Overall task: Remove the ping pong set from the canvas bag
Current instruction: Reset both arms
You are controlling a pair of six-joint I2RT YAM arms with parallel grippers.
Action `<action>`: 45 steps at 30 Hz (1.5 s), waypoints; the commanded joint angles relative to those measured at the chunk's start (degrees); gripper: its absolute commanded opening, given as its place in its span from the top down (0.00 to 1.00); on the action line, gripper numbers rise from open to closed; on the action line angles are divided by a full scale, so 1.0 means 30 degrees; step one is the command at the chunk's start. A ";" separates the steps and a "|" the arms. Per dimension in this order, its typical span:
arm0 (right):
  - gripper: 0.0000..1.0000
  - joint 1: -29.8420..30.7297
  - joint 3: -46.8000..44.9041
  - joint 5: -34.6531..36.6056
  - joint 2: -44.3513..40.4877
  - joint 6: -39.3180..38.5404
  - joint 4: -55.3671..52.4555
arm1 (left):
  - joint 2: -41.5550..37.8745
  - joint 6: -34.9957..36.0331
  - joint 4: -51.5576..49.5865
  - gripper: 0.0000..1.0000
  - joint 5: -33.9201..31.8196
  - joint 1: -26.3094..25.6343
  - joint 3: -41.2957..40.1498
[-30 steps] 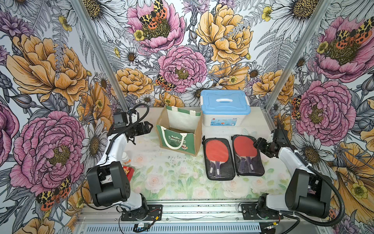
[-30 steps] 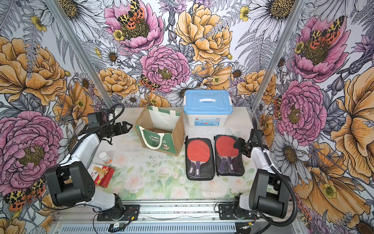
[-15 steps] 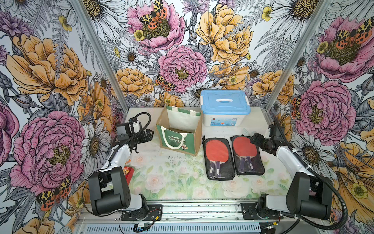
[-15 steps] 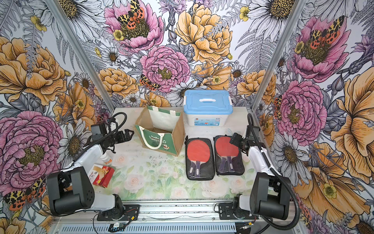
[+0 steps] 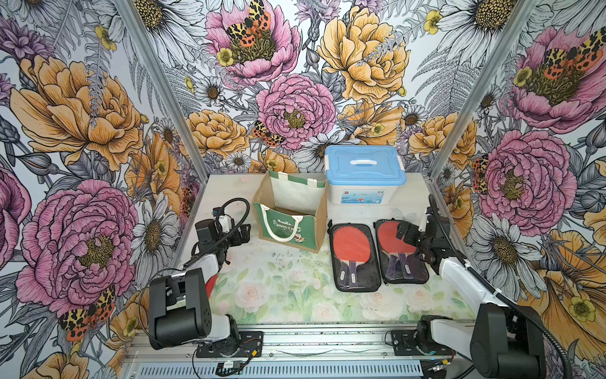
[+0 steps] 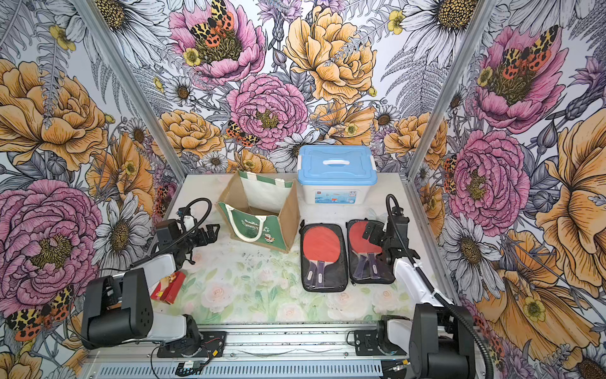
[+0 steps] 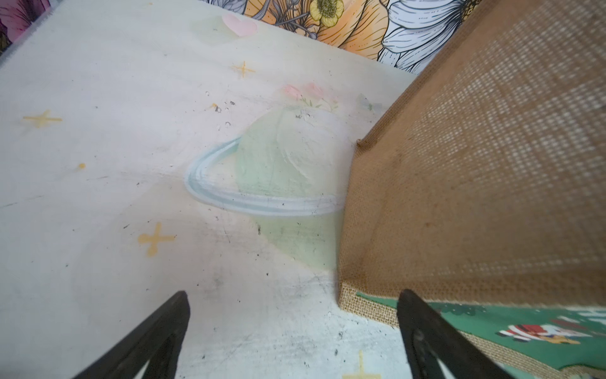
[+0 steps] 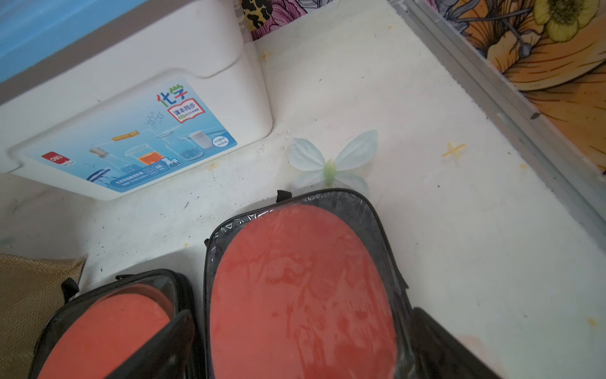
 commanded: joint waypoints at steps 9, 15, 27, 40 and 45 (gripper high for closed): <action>0.01 0.0716 -0.0440 0.2404 0.0584 -0.2433 0.3947 | -0.0629 0.0842 0.5708 0.01 -0.2906 -0.1888 -0.1502; 0.01 0.0946 -0.0893 0.3045 0.2101 -0.2974 0.6651 | 0.0471 0.0835 0.6557 0.01 -0.3665 -0.2373 -0.0903; 0.01 0.1728 -0.1490 0.3981 0.4231 -0.4663 1.0739 | 0.2122 0.1251 1.1083 0.01 -0.4049 -0.3375 -0.2266; 0.01 0.2569 -0.3104 0.4903 0.5357 -0.6763 1.5844 | 0.2998 0.1546 1.3781 0.01 -0.3424 -0.3507 -0.3281; 0.01 0.2147 -0.4263 0.4573 0.5751 -0.6318 1.8135 | 0.3013 0.1464 1.3761 0.01 -0.3287 -0.3357 -0.3246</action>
